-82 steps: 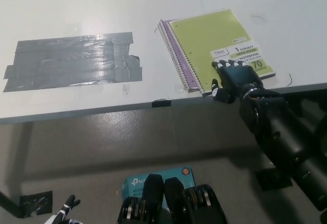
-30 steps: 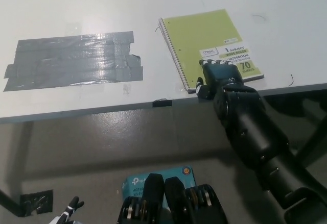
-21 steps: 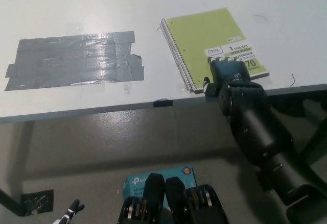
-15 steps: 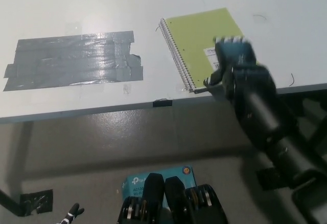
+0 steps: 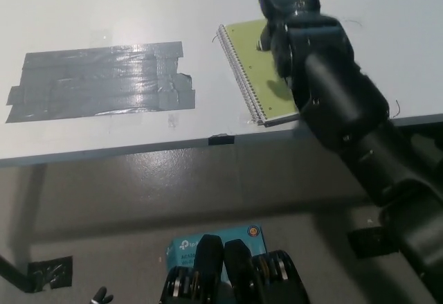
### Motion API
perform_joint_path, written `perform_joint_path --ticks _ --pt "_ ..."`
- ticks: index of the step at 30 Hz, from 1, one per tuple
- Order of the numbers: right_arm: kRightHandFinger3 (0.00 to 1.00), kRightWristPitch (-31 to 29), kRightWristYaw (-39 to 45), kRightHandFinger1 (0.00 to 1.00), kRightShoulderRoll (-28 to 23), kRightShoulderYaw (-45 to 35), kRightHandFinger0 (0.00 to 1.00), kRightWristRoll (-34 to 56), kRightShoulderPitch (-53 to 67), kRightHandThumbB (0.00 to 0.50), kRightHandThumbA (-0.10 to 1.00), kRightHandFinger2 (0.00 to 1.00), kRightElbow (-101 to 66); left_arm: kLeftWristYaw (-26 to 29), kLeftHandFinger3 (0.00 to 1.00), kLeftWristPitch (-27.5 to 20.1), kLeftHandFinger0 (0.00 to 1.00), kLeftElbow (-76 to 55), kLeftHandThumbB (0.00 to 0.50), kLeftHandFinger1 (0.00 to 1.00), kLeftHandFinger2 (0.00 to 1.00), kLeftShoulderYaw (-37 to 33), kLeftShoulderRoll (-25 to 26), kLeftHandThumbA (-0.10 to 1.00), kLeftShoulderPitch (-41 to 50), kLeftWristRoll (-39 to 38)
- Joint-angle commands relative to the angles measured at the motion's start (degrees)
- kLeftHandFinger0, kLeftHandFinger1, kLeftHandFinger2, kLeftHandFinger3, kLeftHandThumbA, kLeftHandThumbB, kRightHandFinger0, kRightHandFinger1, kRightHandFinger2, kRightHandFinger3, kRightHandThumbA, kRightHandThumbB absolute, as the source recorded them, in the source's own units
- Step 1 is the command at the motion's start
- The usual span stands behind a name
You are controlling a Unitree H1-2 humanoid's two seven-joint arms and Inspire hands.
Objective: The robot uses its right hand to align two notebooks stacked together until they are fully overlapped
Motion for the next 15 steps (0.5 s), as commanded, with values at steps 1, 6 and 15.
perform_joint_path --ticks 1,6,15 --pt "1.0 -1.63 -2.07 1.0 -5.28 -1.69 1.0 2.72 -9.17 0.152 1.0 1.0 -1.28 -0.72 1.0 -0.31 0.27 -1.37 0.5 0.35 0.39 -0.12 0.12 1.0 0.96 -0.31" --pt "1.0 0.15 0.24 1.0 -10.53 -9.78 1.0 8.73 -9.53 0.16 0.96 1.0 -11.33 -0.68 1.0 -1.25 0.27 -1.56 0.5 0.37 0.43 0.01 0.12 1.0 2.6 -0.4" --pt "1.0 0.25 24.43 1.0 -24.36 -37.18 1.0 11.92 21.13 0.17 0.8 1.0 -75.81 -0.7 1.0 -2.65 0.3 -0.73 0.5 0.41 0.51 0.25 1.05 1.0 2.72 0.12"
